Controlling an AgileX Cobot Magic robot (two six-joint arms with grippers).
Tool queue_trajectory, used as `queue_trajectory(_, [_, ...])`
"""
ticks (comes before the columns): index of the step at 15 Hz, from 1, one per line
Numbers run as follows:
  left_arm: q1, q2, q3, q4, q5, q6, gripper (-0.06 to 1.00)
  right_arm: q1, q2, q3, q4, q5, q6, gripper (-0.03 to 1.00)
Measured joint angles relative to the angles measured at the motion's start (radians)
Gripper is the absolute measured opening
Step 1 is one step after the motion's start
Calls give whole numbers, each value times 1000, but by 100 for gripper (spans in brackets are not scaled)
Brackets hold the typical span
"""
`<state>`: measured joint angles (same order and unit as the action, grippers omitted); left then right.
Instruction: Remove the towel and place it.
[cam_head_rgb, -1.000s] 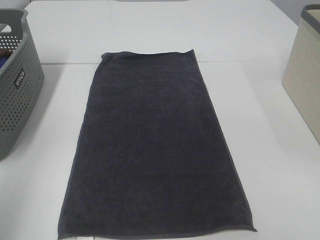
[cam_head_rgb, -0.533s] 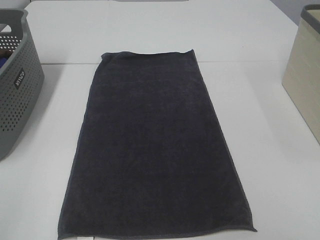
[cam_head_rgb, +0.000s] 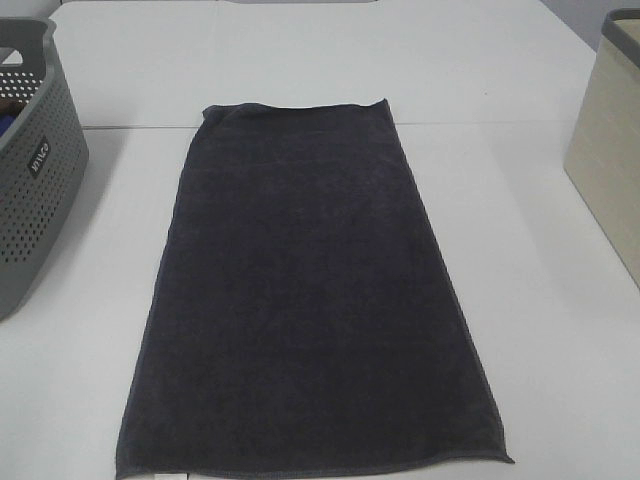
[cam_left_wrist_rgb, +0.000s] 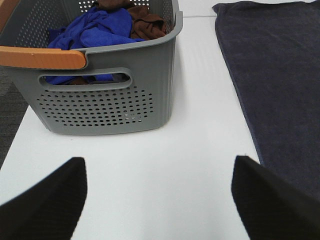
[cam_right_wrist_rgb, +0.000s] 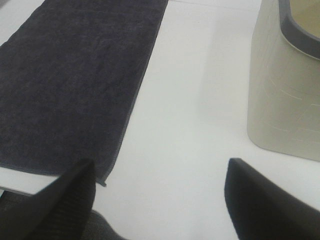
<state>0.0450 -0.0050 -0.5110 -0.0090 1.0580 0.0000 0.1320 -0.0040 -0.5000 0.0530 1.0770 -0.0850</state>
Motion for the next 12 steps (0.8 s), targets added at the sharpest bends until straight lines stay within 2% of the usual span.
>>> queue_trajectory(12, [0, 0, 1, 0, -7, 0, 75, 0, 0, 0, 0, -13, 1, 70])
